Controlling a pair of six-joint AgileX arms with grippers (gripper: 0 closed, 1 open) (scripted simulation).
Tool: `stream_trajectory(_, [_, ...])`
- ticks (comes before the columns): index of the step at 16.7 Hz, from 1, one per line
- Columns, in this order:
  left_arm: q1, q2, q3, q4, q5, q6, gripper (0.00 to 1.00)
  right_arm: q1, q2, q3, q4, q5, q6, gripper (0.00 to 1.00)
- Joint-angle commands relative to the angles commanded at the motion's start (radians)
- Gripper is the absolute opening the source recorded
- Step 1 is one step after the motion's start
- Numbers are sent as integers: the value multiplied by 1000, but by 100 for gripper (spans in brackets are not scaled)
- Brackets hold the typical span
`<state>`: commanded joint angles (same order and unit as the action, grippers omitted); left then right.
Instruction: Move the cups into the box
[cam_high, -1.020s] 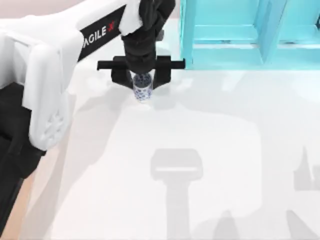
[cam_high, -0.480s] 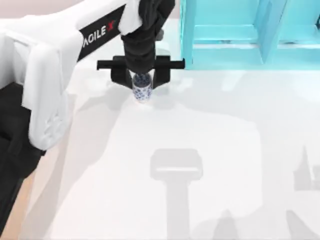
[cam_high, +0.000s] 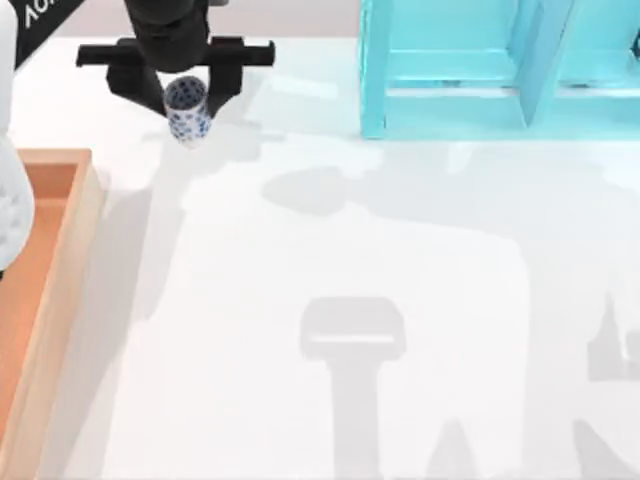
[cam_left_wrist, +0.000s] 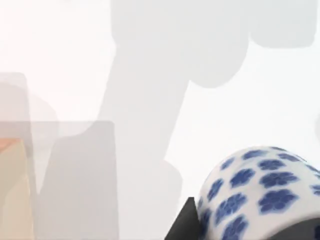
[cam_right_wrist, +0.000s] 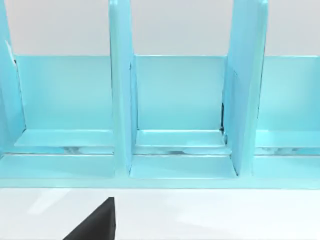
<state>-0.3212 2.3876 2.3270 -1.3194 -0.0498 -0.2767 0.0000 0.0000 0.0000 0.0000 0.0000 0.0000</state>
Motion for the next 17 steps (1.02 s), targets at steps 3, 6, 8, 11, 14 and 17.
stream_trajectory(3, [14, -15, 3, -15, 2, 14, 0, 0, 0, 0, 0, 0, 0, 100])
stream_trajectory(6, [12, -14, 0, -13, 0, 16, 0, 0, 0, 0, 0, 0, 0, 100])
stream_trajectory(8, [42, -44, -33, -4, 7, 46, 0, 0, 0, 0, 0, 0, 0, 100])
stream_trajectory(11, [148, -160, -156, 16, 25, 140, 0, 0, 0, 0, 0, 0, 0, 100])
stream_trajectory(14, [278, -319, -335, 40, 43, 254, 0, 0, 0, 0, 0, 0, 0, 100])
stream_trajectory(17, [371, -458, -540, 61, 58, 343, 0, 0, 0, 0, 0, 0, 0, 100])
